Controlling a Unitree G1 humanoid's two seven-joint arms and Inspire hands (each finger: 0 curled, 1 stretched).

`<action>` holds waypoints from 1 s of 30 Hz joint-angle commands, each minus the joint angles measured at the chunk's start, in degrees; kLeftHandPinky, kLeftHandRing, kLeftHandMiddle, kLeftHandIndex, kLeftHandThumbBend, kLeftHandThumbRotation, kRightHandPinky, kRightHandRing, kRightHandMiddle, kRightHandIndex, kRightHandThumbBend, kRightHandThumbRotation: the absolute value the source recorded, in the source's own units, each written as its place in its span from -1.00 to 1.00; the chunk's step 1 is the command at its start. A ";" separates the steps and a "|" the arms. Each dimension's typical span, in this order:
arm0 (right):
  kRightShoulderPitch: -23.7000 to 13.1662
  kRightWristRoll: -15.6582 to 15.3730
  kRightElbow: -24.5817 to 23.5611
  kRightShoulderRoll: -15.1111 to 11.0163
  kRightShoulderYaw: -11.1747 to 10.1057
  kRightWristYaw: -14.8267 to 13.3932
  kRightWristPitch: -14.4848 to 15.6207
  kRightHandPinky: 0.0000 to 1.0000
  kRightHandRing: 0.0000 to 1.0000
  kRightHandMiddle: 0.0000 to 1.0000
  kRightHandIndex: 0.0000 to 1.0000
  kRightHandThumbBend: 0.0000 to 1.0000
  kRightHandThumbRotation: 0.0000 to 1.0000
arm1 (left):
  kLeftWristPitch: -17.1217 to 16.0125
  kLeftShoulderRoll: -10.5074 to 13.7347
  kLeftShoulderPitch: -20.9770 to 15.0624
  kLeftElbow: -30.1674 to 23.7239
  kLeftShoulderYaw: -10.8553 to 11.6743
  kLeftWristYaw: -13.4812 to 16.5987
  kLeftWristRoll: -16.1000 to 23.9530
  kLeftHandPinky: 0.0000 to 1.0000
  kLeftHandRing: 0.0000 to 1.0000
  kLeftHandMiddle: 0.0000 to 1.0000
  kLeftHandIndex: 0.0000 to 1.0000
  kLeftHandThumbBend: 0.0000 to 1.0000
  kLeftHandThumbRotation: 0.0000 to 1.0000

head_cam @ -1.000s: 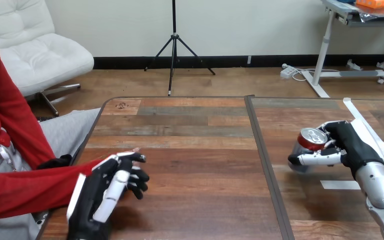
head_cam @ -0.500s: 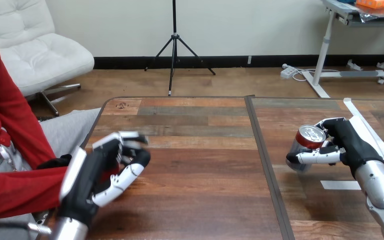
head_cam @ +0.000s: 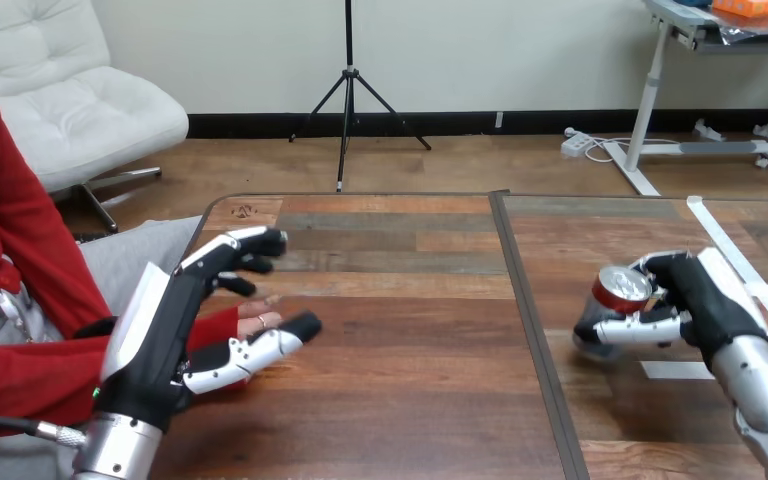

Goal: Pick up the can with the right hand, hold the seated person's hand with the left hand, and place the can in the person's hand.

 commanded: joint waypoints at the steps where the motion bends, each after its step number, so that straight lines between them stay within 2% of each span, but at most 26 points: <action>1: -4.65 2.31 -5.06 -1.36 -1.58 -0.24 -3.94 -0.49 -0.41 -0.26 -0.10 0.68 -1.00 | 3.22 2.38 0.51 -16.03 0.98 4.62 6.06 0.35 0.56 0.62 0.58 0.86 -0.11; 6: -4.77 2.13 -5.20 -1.14 -1.41 -0.26 -3.43 -0.49 -0.41 -0.25 -0.10 0.69 -1.00 | 5.07 2.56 0.79 -17.50 1.08 7.09 8.98 0.38 0.57 0.64 0.60 0.90 -0.12; 14: -4.99 1.66 -4.88 -0.79 -1.06 -0.96 -2.89 -0.50 -0.42 -0.26 -0.10 0.69 -1.00 | 7.86 4.41 0.16 -16.57 0.36 11.48 13.54 0.36 0.53 0.62 0.59 0.94 -0.06; 19: -5.10 1.53 -4.83 -0.69 -0.94 -1.00 -2.58 -0.53 -0.44 -0.28 -0.10 0.69 -1.00 | 9.90 5.89 -0.39 -15.60 -0.77 14.19 15.91 0.33 0.50 0.59 0.56 0.93 -0.12; 25: -5.22 1.45 -4.96 -0.68 -0.87 -0.80 -2.32 -0.44 -0.35 -0.22 -0.09 0.67 -1.00 | 12.18 8.06 -1.36 -13.79 -2.60 16.57 17.64 0.33 0.49 0.59 0.55 0.89 -0.23; 30: -5.28 1.42 -5.03 -0.65 -0.87 -0.89 -2.25 -0.45 -0.36 -0.22 -0.09 0.67 -1.00 | 13.87 9.64 -2.42 -11.82 -4.18 18.03 18.49 0.32 0.49 0.59 0.55 0.88 -0.28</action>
